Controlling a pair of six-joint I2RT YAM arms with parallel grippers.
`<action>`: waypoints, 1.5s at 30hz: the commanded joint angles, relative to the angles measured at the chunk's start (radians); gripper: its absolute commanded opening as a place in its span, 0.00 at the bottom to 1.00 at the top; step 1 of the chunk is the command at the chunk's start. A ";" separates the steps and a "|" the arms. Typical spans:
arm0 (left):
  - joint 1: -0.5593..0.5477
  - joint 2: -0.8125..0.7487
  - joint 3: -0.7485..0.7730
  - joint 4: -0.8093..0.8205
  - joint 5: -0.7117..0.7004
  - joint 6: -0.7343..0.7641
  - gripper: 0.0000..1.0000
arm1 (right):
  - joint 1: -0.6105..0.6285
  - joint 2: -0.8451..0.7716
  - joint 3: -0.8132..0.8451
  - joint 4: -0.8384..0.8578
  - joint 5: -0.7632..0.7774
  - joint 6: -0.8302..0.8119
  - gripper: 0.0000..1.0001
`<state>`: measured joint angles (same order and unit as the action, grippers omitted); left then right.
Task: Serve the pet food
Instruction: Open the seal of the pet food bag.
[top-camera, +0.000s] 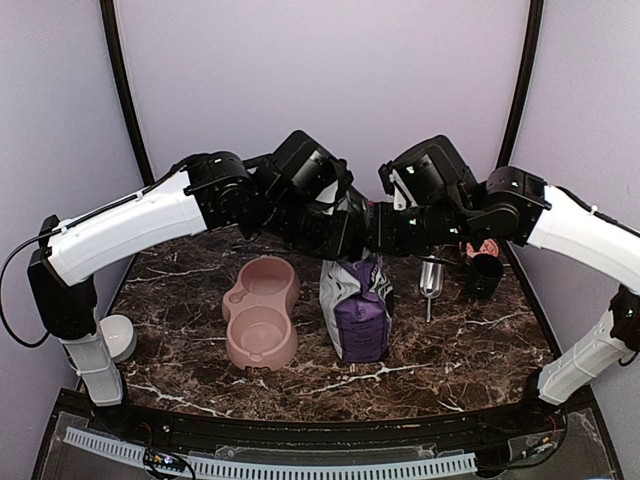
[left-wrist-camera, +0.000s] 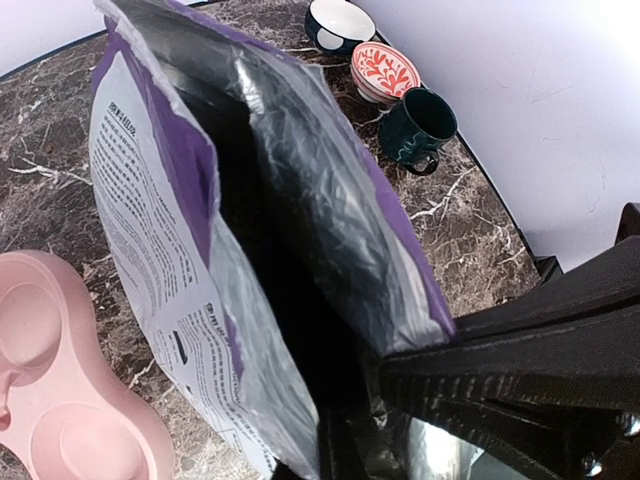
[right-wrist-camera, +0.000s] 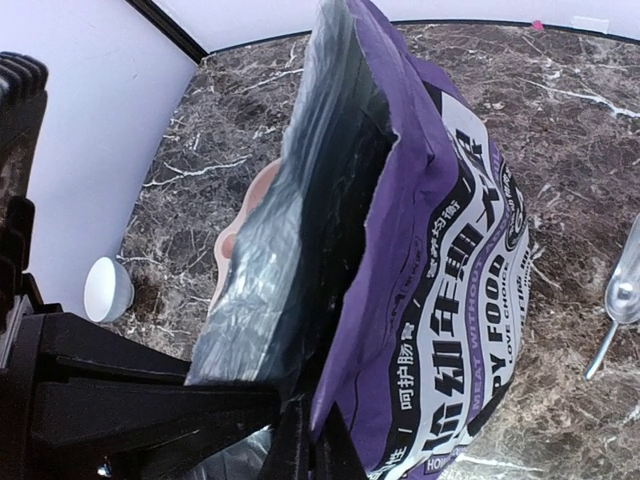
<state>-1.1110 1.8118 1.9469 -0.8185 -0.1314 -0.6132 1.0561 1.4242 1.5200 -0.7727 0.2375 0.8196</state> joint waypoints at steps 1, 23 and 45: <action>-0.004 -0.025 0.039 -0.074 -0.092 0.010 0.00 | 0.001 0.019 0.069 -0.088 0.112 -0.058 0.00; 0.030 -0.040 0.054 -0.060 -0.116 0.087 0.29 | -0.139 -0.031 0.078 -0.087 0.064 -0.165 0.32; 0.151 0.067 0.138 0.036 -0.016 0.198 0.40 | -0.228 0.216 0.299 -0.130 0.007 -0.275 0.38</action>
<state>-0.9726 1.8404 2.0285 -0.7971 -0.1688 -0.4583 0.8379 1.6238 1.7866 -0.8909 0.2337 0.5602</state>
